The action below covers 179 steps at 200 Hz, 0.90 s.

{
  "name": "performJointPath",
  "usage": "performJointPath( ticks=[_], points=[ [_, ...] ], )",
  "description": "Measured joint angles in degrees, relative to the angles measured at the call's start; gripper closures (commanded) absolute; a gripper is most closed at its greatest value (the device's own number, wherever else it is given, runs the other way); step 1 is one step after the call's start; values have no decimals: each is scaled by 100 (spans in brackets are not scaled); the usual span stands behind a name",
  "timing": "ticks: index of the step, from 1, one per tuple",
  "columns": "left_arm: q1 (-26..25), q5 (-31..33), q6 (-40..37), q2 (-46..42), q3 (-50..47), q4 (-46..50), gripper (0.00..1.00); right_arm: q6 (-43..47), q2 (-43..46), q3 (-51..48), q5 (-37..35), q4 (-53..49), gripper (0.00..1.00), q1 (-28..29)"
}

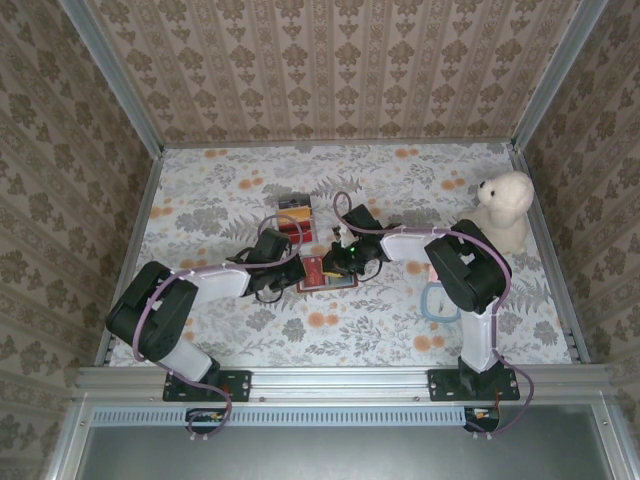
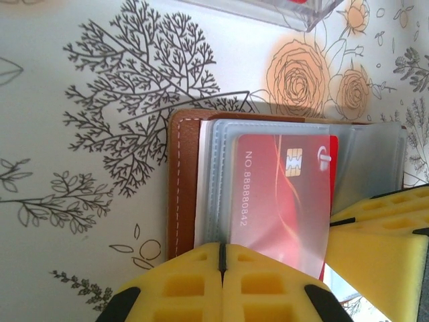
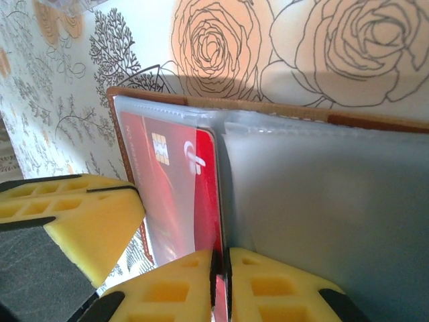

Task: Take the credit cards out of the card holder

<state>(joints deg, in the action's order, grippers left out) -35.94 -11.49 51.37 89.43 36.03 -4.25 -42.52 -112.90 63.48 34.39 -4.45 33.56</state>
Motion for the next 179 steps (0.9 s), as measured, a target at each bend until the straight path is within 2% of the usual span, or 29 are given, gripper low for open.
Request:
performJointPath(
  ticks=[26, 86, 118, 152, 179],
  points=[
    [4, 85, 2, -2, -33, -74, 100, -175, 0, -111, 83, 297, 85, -20],
    [4, 214, 2, -46, -76, -140, 100, -420, -9, -254, 107, 603, 100, -33],
    [4, 249, 2, -111, -81, -103, 100, -433, 13, -326, 107, 717, 100, -33],
    [2, 229, -2, -201, -120, 13, 90, -437, 127, -435, 122, 706, 100, -9],
    [-2, 164, -2, -234, -151, 76, 88, -385, 293, -507, 118, 463, 100, 59]
  ],
)
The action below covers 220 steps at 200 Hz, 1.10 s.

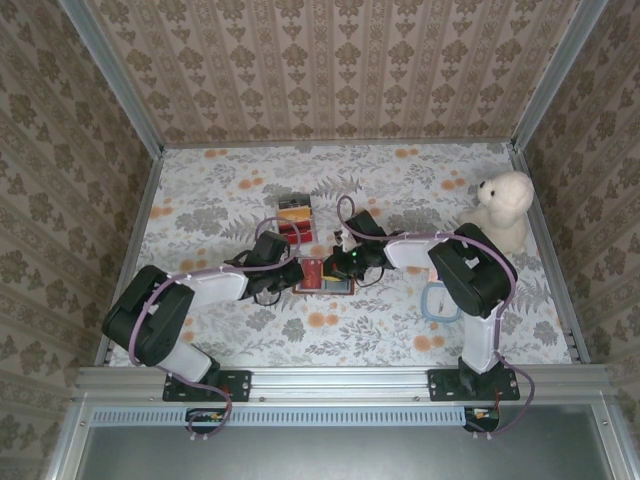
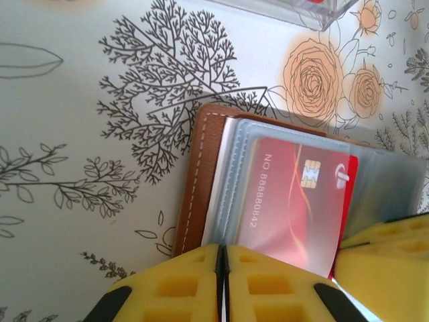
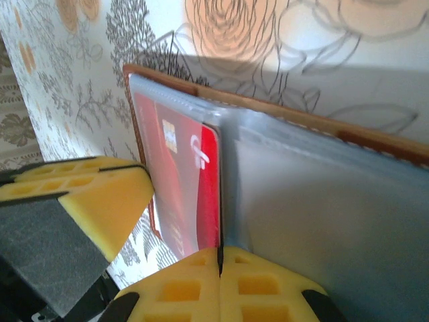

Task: Take the credit cards out of the card holder

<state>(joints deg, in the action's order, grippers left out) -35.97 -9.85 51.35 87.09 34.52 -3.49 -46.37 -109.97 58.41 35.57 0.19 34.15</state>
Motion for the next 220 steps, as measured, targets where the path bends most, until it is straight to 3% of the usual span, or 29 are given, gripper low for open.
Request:
performJointPath(
  ticks=[79, 105, 220],
  points=[
    [7, -175, 0, -11, -2, 26, 92, 96, 138, -107, -76, -273, 100, 17],
    [7, -240, 0, -17, -11, 28, 93, -17, 140, -116, -114, -144, 85, 17],
    [7, -304, 0, -26, -37, 39, 94, -304, 46, -116, -420, 330, 76, -13]
  ],
)
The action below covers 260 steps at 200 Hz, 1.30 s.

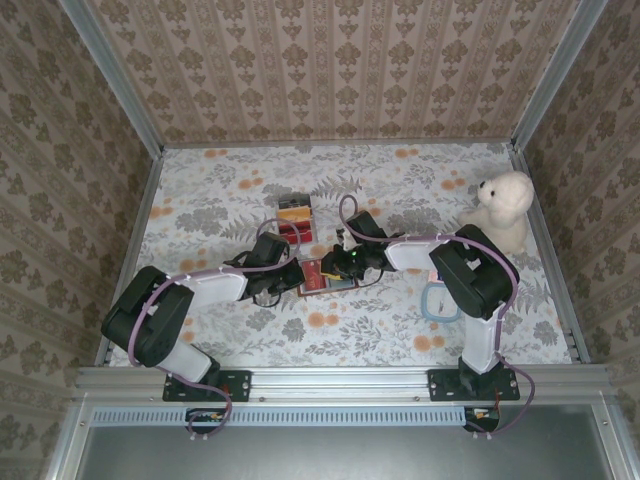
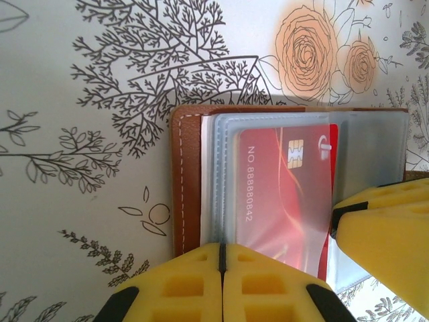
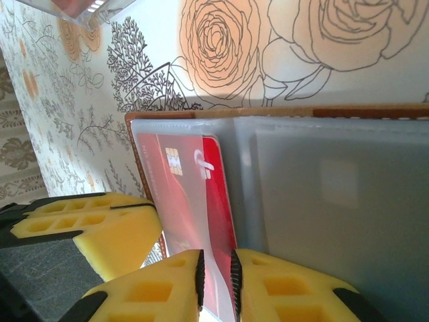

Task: Take the credit cards out of the card holder

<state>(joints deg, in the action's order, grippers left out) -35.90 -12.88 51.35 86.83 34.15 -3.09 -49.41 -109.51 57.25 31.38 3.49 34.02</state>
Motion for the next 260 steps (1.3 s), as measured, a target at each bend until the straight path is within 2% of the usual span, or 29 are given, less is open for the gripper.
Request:
performJointPath(
  ticks=[194, 226, 260],
  points=[
    [0, 0, 0, 0, 0, 7, 94, 297, 42, 87, -382, -243, 75, 114],
    [0, -2, 0, 0, 0, 4, 96, 293, 33, 87, -306, -216, 79, 111],
    [0, -24, 0, 0, 0, 2, 99, 162, -66, -33, 90, 162, 83, 17]
  ],
)
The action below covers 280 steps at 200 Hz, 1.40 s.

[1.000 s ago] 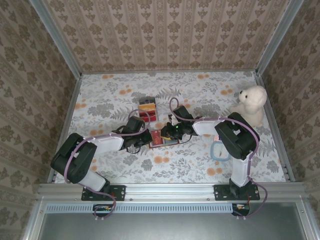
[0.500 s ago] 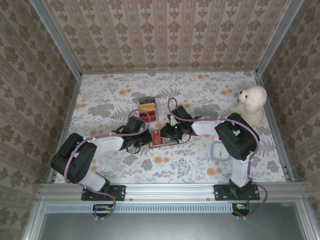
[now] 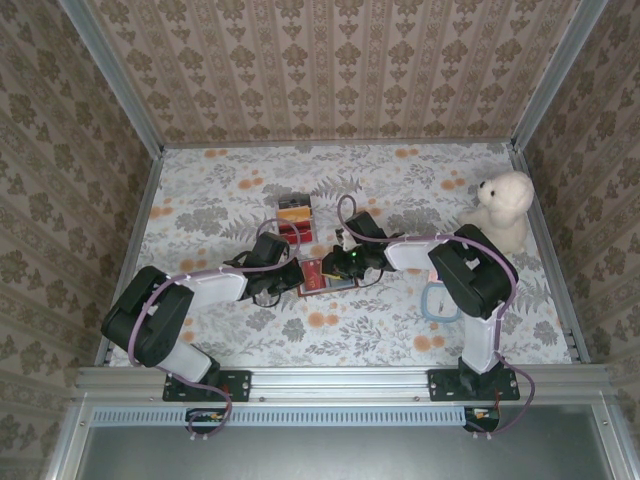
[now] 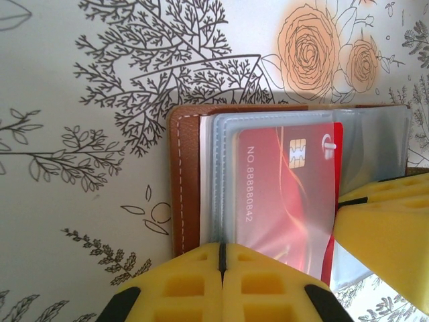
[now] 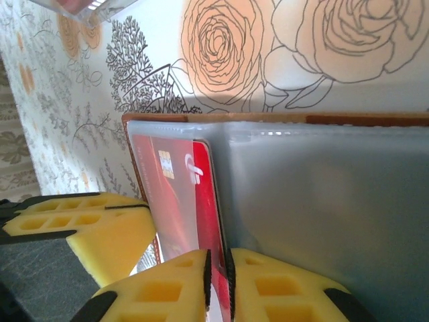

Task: Take the credit cards out of the card holder

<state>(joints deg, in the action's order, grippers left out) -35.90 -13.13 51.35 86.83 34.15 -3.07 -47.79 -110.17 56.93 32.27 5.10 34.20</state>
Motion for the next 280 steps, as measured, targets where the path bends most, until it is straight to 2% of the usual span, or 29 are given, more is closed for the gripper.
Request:
performJointPath(
  ticks=[83, 181, 240, 255, 280],
  points=[
    [0, 2, 0, 33, -7, -42, 100, -177, -96, -214, 417, 629, 91, -133],
    [0, 28, 0, 33, -7, -37, 100, -520, -98, -765, 785, 1921, 86, -243],
    [0, 20, -20, 33, -4, -42, 100, -361, -101, -640, 837, 1683, 83, -225],
    [0, 20, -20, 33, -4, -42, 100, -273, -103, -542, 785, 1475, 85, -197],
    [0, 20, -22, 33, -2, -42, 100, -131, -122, -424, 708, 1220, 93, -168]
  ],
)
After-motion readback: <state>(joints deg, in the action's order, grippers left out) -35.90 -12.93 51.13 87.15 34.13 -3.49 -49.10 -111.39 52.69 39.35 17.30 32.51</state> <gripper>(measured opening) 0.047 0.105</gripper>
